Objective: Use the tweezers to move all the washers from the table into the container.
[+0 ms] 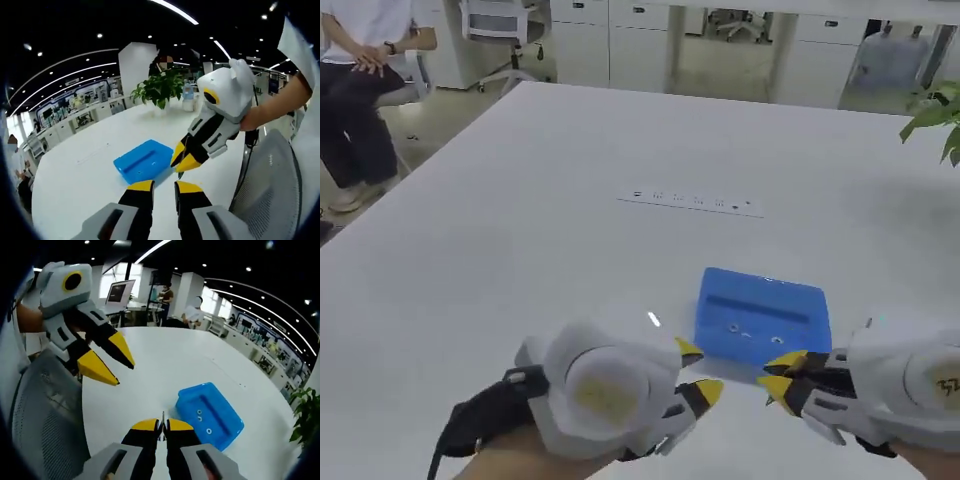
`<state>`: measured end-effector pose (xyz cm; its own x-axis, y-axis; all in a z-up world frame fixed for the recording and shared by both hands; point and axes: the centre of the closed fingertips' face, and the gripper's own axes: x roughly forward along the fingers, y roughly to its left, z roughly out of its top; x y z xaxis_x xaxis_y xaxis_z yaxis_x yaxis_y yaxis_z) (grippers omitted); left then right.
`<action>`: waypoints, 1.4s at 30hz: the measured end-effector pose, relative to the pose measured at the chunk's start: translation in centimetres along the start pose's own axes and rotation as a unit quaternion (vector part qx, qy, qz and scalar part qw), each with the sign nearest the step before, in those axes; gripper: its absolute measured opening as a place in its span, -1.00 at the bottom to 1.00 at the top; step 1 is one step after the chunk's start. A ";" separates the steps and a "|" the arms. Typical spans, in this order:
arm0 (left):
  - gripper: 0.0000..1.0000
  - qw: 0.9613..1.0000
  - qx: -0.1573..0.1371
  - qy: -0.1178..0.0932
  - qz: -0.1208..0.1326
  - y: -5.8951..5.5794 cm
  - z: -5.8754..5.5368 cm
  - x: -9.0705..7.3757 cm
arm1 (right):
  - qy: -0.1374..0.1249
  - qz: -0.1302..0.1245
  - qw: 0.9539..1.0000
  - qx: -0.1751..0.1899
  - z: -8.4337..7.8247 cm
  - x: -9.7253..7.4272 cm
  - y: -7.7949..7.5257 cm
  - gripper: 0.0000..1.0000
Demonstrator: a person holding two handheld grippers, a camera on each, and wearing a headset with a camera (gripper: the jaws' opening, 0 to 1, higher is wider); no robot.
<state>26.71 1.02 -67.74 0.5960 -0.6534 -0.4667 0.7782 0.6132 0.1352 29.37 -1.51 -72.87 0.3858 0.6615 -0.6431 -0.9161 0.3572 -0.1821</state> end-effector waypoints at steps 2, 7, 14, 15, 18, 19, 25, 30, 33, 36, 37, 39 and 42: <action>-0.69 0.999 0.029 -0.003 -0.022 -0.9 0.9 0.5 | 0.011 0.010 0.999 -0.031 -0.3 0.1 0.5 -0.95; -0.77 0.995 0.077 0.000 -0.059 -2.6 1.8 1.7 | 0.038 0.030 0.995 -0.084 -1.1 0.3 1.5 -0.94; -0.86 0.989 0.112 0.005 -0.099 -4.6 1.6 2.8 | 0.068 0.068 0.987 -0.125 -2.5 0.7 3.3 -0.94; -0.89 0.987 0.118 0.009 -0.109 -4.9 1.4 2.9 | 0.072 0.071 0.987 -0.129 -2.7 0.8 3.4 -0.94; -1.00 0.981 0.143 0.018 -0.129 -5.3 0.8 2.9 | 0.077 0.080 0.985 -0.133 -3.1 1.1 3.9 -0.94; -1.00 0.974 0.162 0.026 -0.154 -5.9 0.3 2.7 | 0.079 0.082 0.985 -0.133 -3.2 1.1 4.1 -0.94; -1.00 0.970 0.184 0.033 -0.157 -4.9 -0.8 2.9 | 0.083 0.090 0.984 -0.132 -4.2 1.1 4.5 -0.93; -1.00 0.966 0.183 0.055 -0.172 -4.1 -3.4 3.6 | 0.095 0.087 0.984 -0.124 -5.6 1.6 3.9 -0.93; -1.00 0.967 0.170 0.074 -0.176 -3.5 -5.3 4.4 | 0.107 0.084 0.979 -0.151 -6.4 2.4 3.4 -0.93; -1.00 0.968 0.157 0.089 -0.176 -3.0 -6.7 5.0 | 0.110 0.089 0.979 -0.145 -6.6 3.1 3.0 -0.93; -1.00 0.968 0.152 0.090 -0.175 -2.9 -7.0 5.2 | 0.111 0.088 0.979 -0.146 -6.7 3.3 2.8 -0.93; -1.00 0.970 0.151 0.093 -0.165 -2.4 -7.4 5.5 | 0.101 0.101 0.972 -0.187 -6.7 3.8 2.9 -0.93; -1.00 0.977 0.117 0.095 -0.148 -1.9 -8.1 5.8 | 0.131 0.107 0.961 -0.218 -7.9 4.3 2.9 -0.93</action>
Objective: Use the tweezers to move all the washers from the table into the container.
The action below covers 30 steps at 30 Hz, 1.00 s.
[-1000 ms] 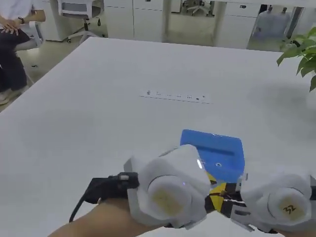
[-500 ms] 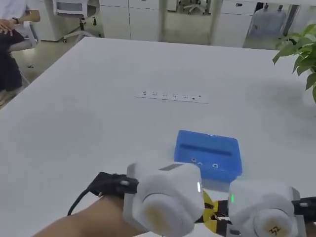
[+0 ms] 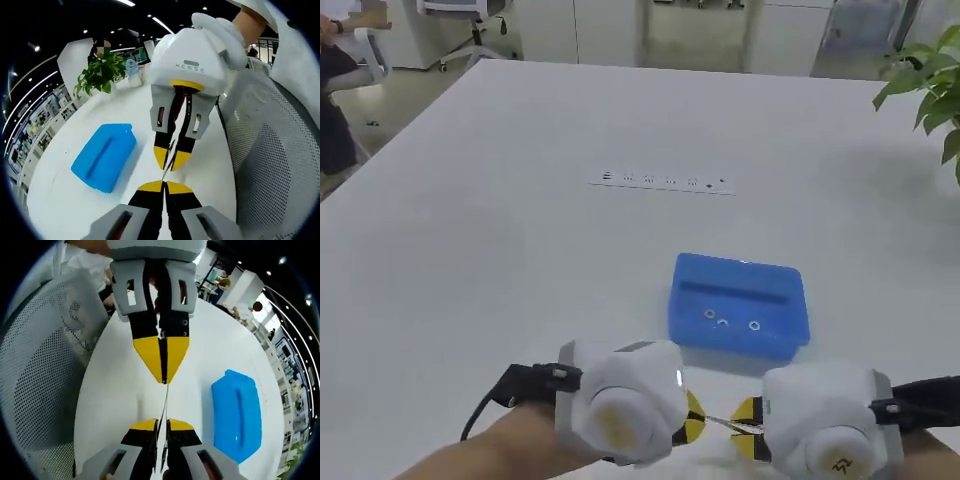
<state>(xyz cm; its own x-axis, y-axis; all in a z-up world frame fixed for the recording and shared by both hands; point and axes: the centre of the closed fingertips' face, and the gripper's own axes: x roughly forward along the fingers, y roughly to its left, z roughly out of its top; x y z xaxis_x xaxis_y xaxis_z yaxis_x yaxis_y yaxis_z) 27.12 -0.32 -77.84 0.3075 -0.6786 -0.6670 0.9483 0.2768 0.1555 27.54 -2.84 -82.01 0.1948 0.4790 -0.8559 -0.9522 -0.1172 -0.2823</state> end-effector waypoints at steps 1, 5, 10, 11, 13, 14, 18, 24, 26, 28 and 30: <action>-1.00 1.000 -0.015 0.010 -0.001 0.0 -0.6 0.1 | -0.002 0.002 1.000 0.000 0.1 0.2 0.1 -0.93; -1.00 0.998 -0.054 0.025 0.006 -0.1 -2.4 0.2 | 0.003 0.014 1.000 -0.026 0.1 1.0 0.3 -0.93; -0.70 0.987 -0.151 0.036 0.043 0.5 -3.7 0.3 | -0.013 0.031 0.999 -0.001 0.3 1.4 0.0 -0.93; -0.59 0.985 -0.163 0.032 0.045 0.5 -3.7 0.3 | -0.016 0.034 0.999 0.011 0.2 1.5 -0.2 -0.92; -0.56 0.982 -0.178 0.023 0.057 0.4 -3.4 -0.1 | -0.023 0.039 0.999 0.022 0.3 1.5 -0.3 -0.92; -0.56 0.981 -0.185 0.018 0.059 0.4 -3.2 -0.3 | -0.023 0.045 0.998 0.029 0.3 1.5 -0.1 -0.92; -0.46 0.969 -0.234 -0.004 0.078 0.2 -2.9 -1.3 | -0.020 0.038 0.998 0.037 0.1 1.5 -0.3 -0.89; -0.21 0.956 -0.274 -0.021 0.099 0.0 -2.5 -3.2 | -0.028 0.009 0.992 0.122 0.5 0.6 -1.3 -0.81; -0.08 0.953 -0.282 -0.027 0.109 0.2 -2.3 -3.9 | -0.048 -0.004 0.978 0.205 1.2 -0.8 -1.7 -0.72; -0.03 0.949 -0.290 -0.037 0.118 0.7 -1.7 -4.5 | -0.067 -0.050 0.968 0.236 1.2 -2.5 -2.8 -0.72; 0.11 0.944 -0.298 -0.044 0.132 1.3 -1.2 -5.1 | -0.086 -0.075 0.947 0.299 1.2 -4.1 -3.2 -0.62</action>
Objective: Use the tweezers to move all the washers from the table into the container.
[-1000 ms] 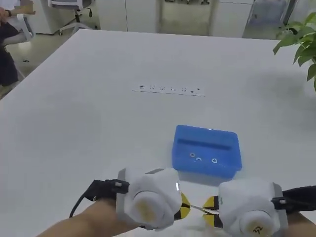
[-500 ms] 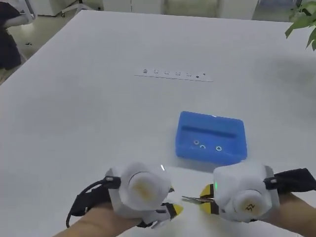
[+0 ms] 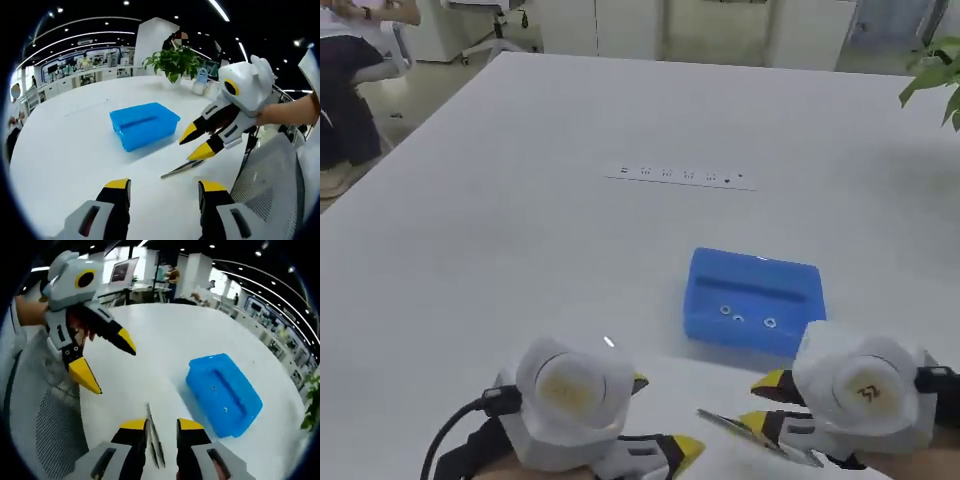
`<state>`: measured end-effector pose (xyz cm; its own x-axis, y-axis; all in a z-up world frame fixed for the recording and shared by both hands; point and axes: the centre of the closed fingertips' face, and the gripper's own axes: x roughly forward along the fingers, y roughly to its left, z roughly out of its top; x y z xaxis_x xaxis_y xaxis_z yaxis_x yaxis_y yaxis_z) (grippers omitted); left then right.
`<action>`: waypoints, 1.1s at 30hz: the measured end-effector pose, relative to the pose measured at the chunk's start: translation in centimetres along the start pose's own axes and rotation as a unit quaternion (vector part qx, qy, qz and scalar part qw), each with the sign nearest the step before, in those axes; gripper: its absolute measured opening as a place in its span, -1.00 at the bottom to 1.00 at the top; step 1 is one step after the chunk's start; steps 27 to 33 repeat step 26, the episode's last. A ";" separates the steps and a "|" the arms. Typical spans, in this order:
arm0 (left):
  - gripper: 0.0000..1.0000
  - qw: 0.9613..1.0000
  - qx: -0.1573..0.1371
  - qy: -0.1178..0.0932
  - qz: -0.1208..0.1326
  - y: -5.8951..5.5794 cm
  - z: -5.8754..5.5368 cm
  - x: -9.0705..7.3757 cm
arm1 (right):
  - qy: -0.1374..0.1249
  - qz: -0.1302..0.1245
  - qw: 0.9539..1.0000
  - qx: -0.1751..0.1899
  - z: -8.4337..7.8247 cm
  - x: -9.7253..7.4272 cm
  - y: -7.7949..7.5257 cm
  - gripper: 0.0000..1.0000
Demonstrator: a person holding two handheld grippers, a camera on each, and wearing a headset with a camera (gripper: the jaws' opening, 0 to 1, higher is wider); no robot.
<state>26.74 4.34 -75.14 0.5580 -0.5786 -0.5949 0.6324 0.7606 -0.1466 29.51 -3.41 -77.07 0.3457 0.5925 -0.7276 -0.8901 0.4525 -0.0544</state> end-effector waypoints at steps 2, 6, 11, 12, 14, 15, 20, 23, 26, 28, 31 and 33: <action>0.29 1.000 -0.008 -0.011 0.014 0.3 0.8 -0.2 | -0.011 -0.028 0.998 0.048 0.1 -1.2 -0.8 -0.47; 0.54 0.998 -0.015 -0.026 0.053 1.3 2.6 -0.7 | -0.041 -0.116 0.987 0.103 0.4 -4.3 -3.0 -0.31; 0.82 0.991 -0.049 -0.061 0.107 3.1 4.2 -2.3 | -0.067 -0.149 0.977 0.133 0.5 -6.7 -4.1 0.00; 0.92 0.986 -0.061 -0.084 0.127 3.9 4.9 -3.0 | -0.085 -0.150 0.973 0.152 0.8 -7.1 -4.2 0.02; 0.95 0.986 -0.067 -0.092 0.125 4.2 5.1 -3.7 | -0.109 -0.151 0.966 0.178 1.2 -7.5 -4.3 0.12; 0.96 0.985 -0.070 -0.090 0.129 4.5 5.0 -3.9 | -0.113 -0.147 0.964 0.190 1.2 -7.5 -4.1 0.18; 0.98 0.979 -0.070 -0.095 0.165 6.1 4.9 -5.6 | -0.122 -0.178 0.956 0.198 0.8 -8.5 -4.7 0.47; 0.98 0.977 -0.072 -0.098 0.176 6.5 4.8 -6.1 | -0.122 -0.188 0.954 0.199 0.3 -8.7 -5.0 0.58; 0.98 0.976 -0.071 -0.096 0.180 6.6 4.8 -6.4 | -0.124 -0.187 0.950 0.215 -0.2 -8.8 -4.9 0.58; 0.98 0.976 -0.071 -0.096 0.180 6.6 4.8 -6.4 | -0.124 -0.187 0.950 0.215 -0.2 -8.8 -4.9 0.58; 0.98 0.976 -0.071 -0.096 0.180 6.6 4.8 -6.4 | -0.124 -0.187 0.950 0.215 -0.2 -8.8 -4.9 0.58; 0.98 0.976 -0.071 -0.096 0.180 6.6 4.8 -6.4 | -0.124 -0.187 0.950 0.215 -0.2 -8.8 -4.9 0.58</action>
